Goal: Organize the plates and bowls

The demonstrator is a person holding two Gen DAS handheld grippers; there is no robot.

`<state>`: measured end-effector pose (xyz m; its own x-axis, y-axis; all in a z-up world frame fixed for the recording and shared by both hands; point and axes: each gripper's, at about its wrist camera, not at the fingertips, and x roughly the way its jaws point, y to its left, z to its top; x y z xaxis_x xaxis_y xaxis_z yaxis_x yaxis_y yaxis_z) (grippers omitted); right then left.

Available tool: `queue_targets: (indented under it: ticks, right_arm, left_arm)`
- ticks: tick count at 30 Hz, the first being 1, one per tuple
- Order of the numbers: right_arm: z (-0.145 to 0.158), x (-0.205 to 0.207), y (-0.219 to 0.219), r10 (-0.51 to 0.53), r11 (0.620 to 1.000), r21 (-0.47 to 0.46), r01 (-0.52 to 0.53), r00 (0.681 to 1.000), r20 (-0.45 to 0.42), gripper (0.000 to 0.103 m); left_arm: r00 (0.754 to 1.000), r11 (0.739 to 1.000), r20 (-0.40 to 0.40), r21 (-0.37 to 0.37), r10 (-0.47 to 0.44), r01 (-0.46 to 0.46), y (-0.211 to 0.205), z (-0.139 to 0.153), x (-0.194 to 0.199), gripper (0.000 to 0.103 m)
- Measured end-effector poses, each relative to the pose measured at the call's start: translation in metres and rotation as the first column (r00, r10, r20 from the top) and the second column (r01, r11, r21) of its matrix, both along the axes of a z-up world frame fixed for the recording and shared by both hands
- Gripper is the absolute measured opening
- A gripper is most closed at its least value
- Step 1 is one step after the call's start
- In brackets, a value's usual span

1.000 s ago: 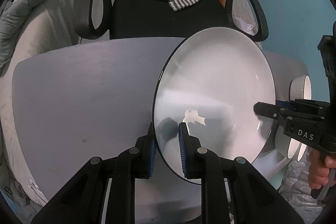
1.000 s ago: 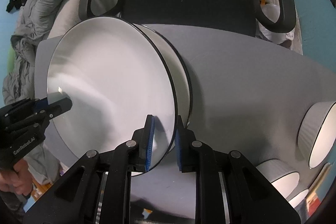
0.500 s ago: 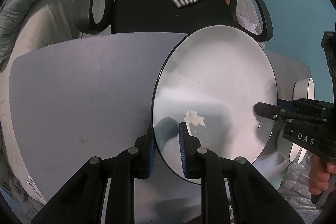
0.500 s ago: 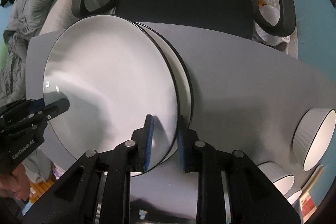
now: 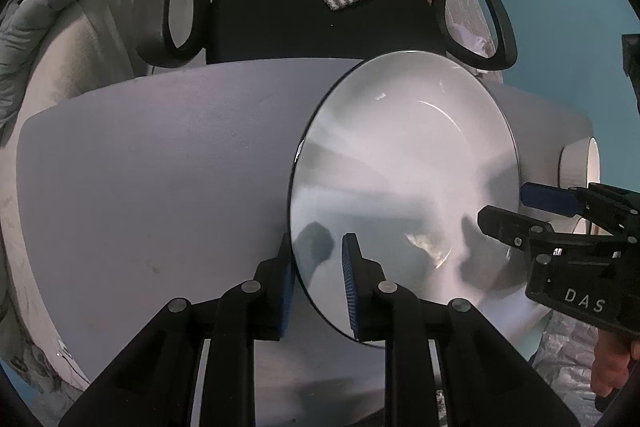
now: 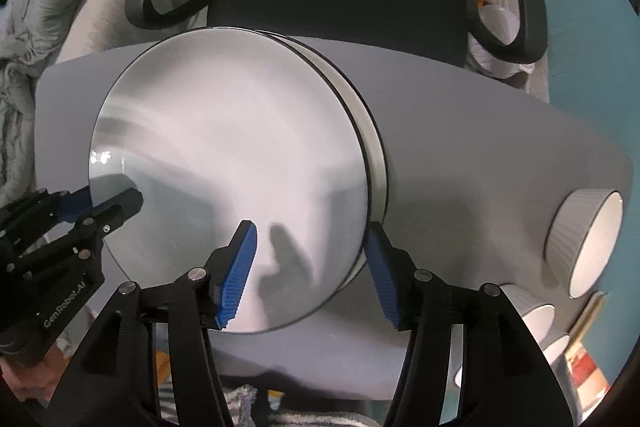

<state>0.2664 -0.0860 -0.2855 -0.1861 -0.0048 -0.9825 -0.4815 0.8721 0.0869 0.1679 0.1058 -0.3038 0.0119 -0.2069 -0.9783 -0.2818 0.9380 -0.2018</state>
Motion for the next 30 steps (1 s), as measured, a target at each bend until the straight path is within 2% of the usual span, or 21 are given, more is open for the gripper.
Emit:
queue_targets:
  ticks: [9,17,18,20,22,24,30]
  right_arm:
    - [0.013,-0.009,0.010,0.028,0.999,-0.040,-0.026,0.998,0.059,0.056]
    - [0.021,-0.014,-0.005,-0.067,0.998,-0.006,0.068,0.995,0.070,0.056]
    - [0.023,-0.015,-0.006,-0.074,0.997,-0.005,0.074,0.995,0.073,0.057]
    - [0.027,-0.018,-0.009,-0.088,0.996,0.000,0.088,0.992,0.087,0.057]
    - [0.031,-0.021,-0.012,-0.095,0.995,0.003,0.095,0.990,0.102,0.059]
    - [0.036,-0.024,-0.015,-0.102,0.995,0.004,0.103,0.987,0.120,0.066]
    - [0.051,-0.036,-0.026,-0.147,0.989,0.027,0.144,0.977,0.154,0.068]
  left_arm:
    - [0.999,0.999,0.023,0.019,-0.045,0.045,-0.007,0.012,-0.002,0.021]
    - [0.994,0.992,0.046,0.088,-0.100,0.095,-0.009,0.030,-0.008,0.026]
    - [0.993,0.990,0.048,0.100,-0.108,0.103,-0.010,0.033,-0.010,0.027]
    - [0.991,0.987,0.061,0.113,-0.117,0.110,-0.011,0.038,-0.013,0.042]
    - [0.989,0.987,0.077,0.116,-0.123,0.113,-0.011,0.044,-0.017,0.046]
    - [0.988,0.987,0.090,0.112,-0.124,0.114,-0.012,0.050,-0.021,0.054]
    - [0.979,0.984,0.126,0.097,-0.160,0.148,-0.017,0.068,-0.033,0.057]
